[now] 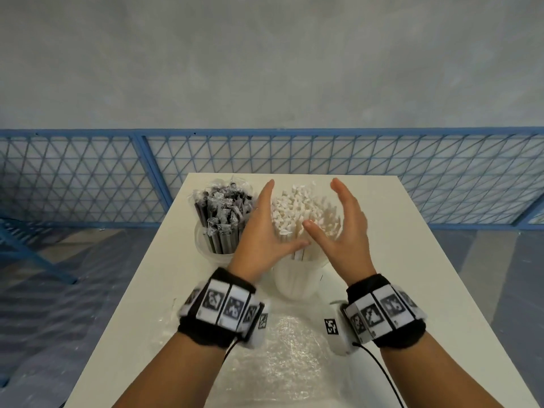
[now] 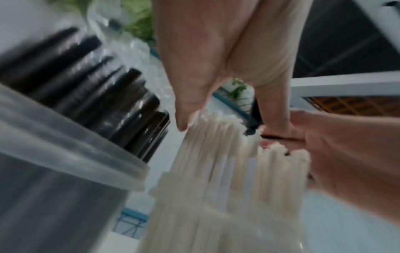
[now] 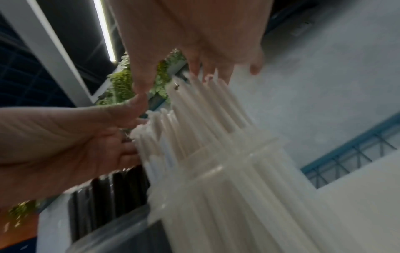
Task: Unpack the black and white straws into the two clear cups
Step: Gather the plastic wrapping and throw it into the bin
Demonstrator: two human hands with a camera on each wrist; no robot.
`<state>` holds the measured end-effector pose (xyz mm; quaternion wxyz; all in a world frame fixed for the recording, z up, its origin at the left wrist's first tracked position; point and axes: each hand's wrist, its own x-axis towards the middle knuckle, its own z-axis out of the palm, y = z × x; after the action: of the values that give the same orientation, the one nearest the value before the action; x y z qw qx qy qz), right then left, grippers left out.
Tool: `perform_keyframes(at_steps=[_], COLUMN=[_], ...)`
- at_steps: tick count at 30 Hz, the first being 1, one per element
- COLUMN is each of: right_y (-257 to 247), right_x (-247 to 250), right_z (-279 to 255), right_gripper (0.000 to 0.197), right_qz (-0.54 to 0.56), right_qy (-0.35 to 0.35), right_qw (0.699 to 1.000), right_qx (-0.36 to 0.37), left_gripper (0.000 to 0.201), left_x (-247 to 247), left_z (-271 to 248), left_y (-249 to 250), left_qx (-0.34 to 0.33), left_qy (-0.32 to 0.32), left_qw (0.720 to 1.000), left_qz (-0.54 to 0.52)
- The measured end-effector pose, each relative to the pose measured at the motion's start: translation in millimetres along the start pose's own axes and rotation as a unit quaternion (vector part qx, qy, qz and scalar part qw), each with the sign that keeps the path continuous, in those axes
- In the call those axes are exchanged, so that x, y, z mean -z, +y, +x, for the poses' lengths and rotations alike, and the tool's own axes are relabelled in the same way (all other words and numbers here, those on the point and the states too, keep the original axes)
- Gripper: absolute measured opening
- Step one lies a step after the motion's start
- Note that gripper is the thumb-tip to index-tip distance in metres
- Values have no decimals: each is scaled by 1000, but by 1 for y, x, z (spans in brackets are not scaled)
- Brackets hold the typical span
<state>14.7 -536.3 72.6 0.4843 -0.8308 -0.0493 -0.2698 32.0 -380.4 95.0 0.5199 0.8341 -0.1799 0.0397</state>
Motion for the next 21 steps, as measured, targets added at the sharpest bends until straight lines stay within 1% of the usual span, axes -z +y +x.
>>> perform_keyframes(at_steps=[1,2,3,4,5,6,7,8,10,12,13,14,16,18,19,21], right_y=[-3,-5,-5,-1,4,11,18,26,37,42,43,45,47,52,55,59], right_x=[2,4,4,2,-2,-7,-12,-18,-30,-38,-42,-45,-51,-56,-57,-60], right_z=[-8,-18,-29,-39,-49,-59,-68,-76,-91,-101,-104,-106,-111,-118,-122,-130], right_gripper=[64,54,44,35,27,20,15,11,13,18,20,22,30,44,53,66], right_qz=[-14,-25,-37,-50,-62,-70,-75,-80,-81,-79,-86,-98,-123,-154,-176,-221], right_qy=[44,84,112,126,119,92,52,6,-71,-114,-135,-163,-229,-297,-338,-415], right_qw=[999,995,990,987,986,988,990,992,991,988,985,978,962,942,925,881], right_qx=[26,54,76,92,101,104,104,100,79,62,69,81,82,36,0,-58], left_gripper=[102,92,78,61,46,37,34,36,49,63,67,68,62,51,46,38], left_x=[1,0,-1,-2,-3,-5,-7,-12,-20,-28,-32,-35,-40,-42,-43,-45], left_z=[-12,-24,-37,-48,-58,-65,-72,-77,-85,-90,-92,-93,-96,-100,-103,-110], left_y=[-1,-7,-17,-29,-41,-52,-63,-75,-96,-109,-114,-118,-124,-125,-125,-126], left_qx=[-40,-87,-128,-151,-150,-121,-79,-38,47,123,148,162,168,165,161,145], left_qy=[26,52,69,68,44,-3,-60,-116,-209,-274,-290,-294,-289,-287,-288,-284], left_qw=[999,994,986,978,973,973,971,962,929,882,863,849,835,832,833,836], left_qz=[19,47,86,129,168,196,219,243,303,363,387,408,437,445,445,446])
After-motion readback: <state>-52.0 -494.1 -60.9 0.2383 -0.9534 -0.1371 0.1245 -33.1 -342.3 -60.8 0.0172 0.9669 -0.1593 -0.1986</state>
